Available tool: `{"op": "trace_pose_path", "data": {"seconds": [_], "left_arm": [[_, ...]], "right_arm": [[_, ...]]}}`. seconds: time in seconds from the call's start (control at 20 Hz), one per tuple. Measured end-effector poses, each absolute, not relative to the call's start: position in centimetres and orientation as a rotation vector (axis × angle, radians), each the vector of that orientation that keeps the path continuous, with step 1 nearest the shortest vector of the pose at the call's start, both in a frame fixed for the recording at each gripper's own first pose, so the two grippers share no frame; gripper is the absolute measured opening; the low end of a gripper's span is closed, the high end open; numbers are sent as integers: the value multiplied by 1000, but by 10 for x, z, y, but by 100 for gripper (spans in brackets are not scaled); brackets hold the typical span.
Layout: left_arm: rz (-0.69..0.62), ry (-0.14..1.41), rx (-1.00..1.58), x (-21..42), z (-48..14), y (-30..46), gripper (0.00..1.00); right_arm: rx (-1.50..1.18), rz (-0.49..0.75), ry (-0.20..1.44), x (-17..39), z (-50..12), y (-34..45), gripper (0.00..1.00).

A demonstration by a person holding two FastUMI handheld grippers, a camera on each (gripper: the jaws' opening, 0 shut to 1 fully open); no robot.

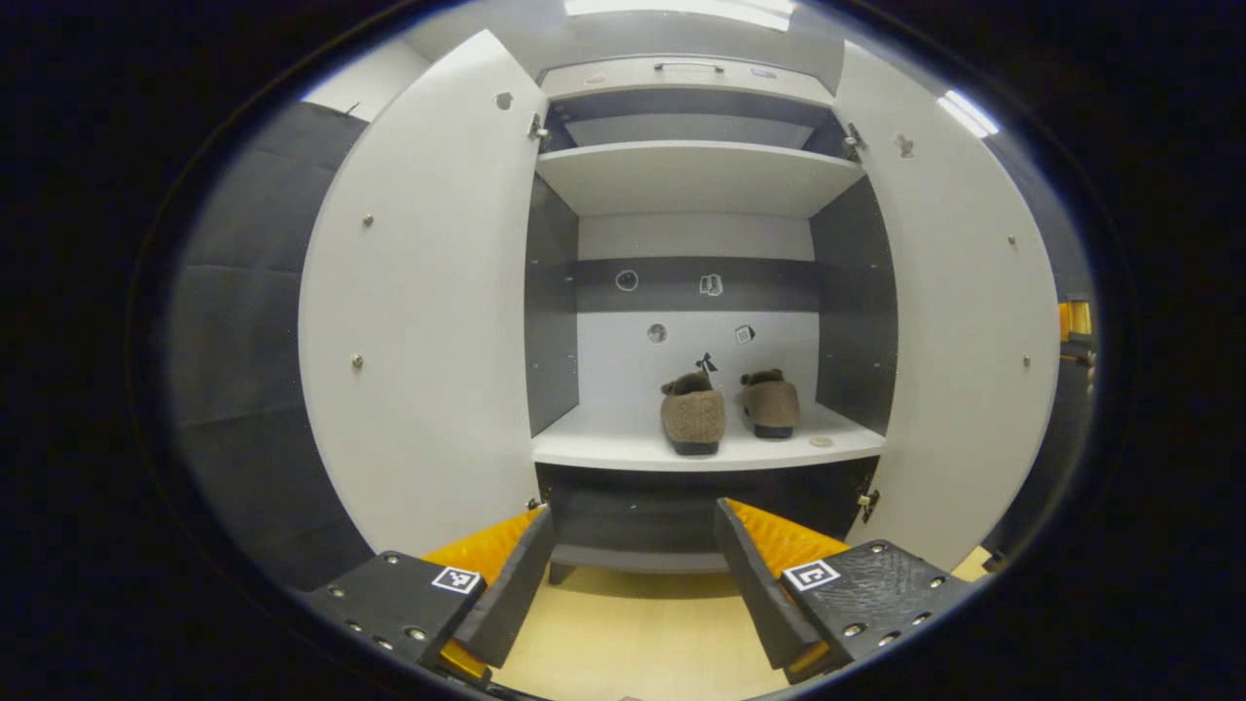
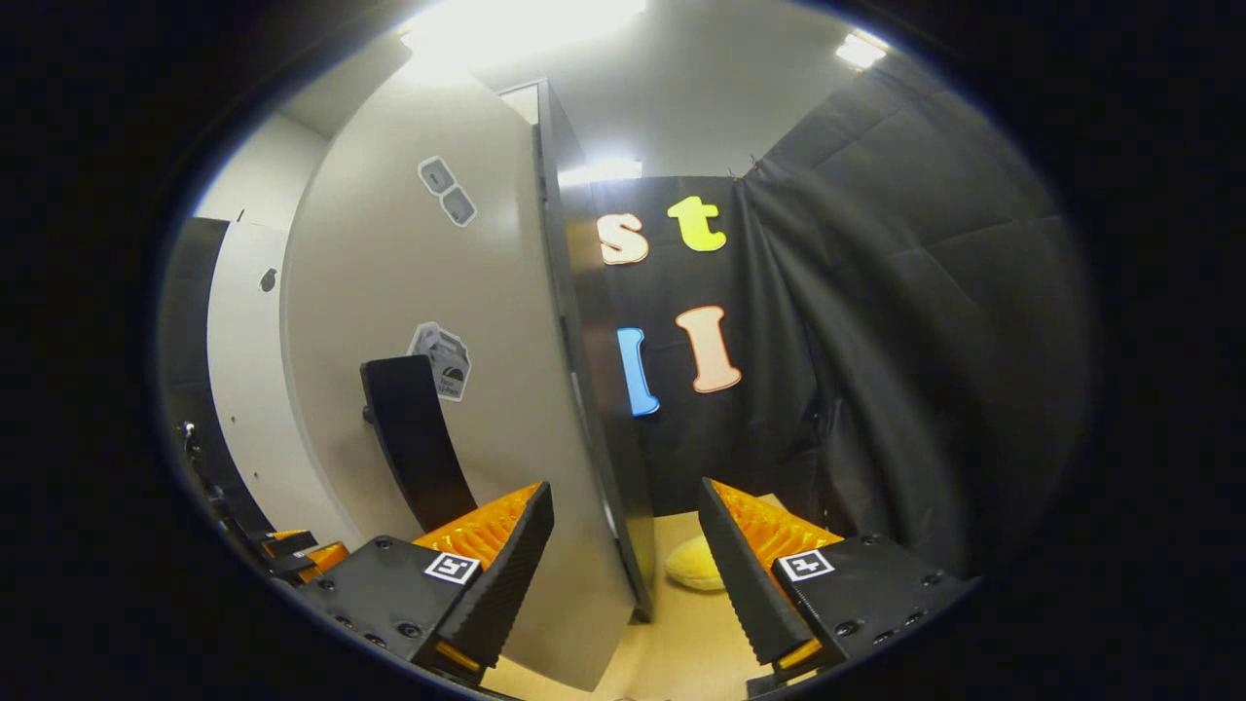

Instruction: Grab one shoe with the right hand and put it into the shoe cabinet, grab the other shoe with the left hand and put it into the shoe cabinet; then close the right door with the right hand and the left door with the left hand.

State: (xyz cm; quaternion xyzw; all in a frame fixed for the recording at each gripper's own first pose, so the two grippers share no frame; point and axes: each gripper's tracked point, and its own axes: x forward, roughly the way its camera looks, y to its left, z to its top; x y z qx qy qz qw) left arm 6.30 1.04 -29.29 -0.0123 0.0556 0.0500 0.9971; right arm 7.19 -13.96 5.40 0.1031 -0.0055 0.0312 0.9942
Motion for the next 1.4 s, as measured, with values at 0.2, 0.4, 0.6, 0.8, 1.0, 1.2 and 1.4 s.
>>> {"op": "trace_pose_path", "data": {"seconds": [0.2, 0.4, 0.6, 0.8, 1.0, 1.2, 1.4], "left_arm": [[89, 120, -45, 59, -291, 23, 96], [93, 142, -41, 50, -292, 42, 96], [94, 165, -48, 39, -296, 56, 96], [92, 180, -115, 15, -302, 68, 96], [128, 196, -116, -9, -315, 112, 96], [197, 161, -152, -36, -317, 172, 96], [279, 120, -121, -43, -302, 237, 100]], "right_arm": [[215, 70, -14, 78, 58, -110, 91], [246, 111, 6, 92, 54, -71, 95], [273, 135, 38, 114, 57, -36, 96], [259, 110, 18, 120, 67, -22, 96], [206, 32, -18, 118, 72, -28, 96], [226, -3, 0, 126, 61, -30, 95], [212, -6, 17, 130, 47, -27, 96]]}}
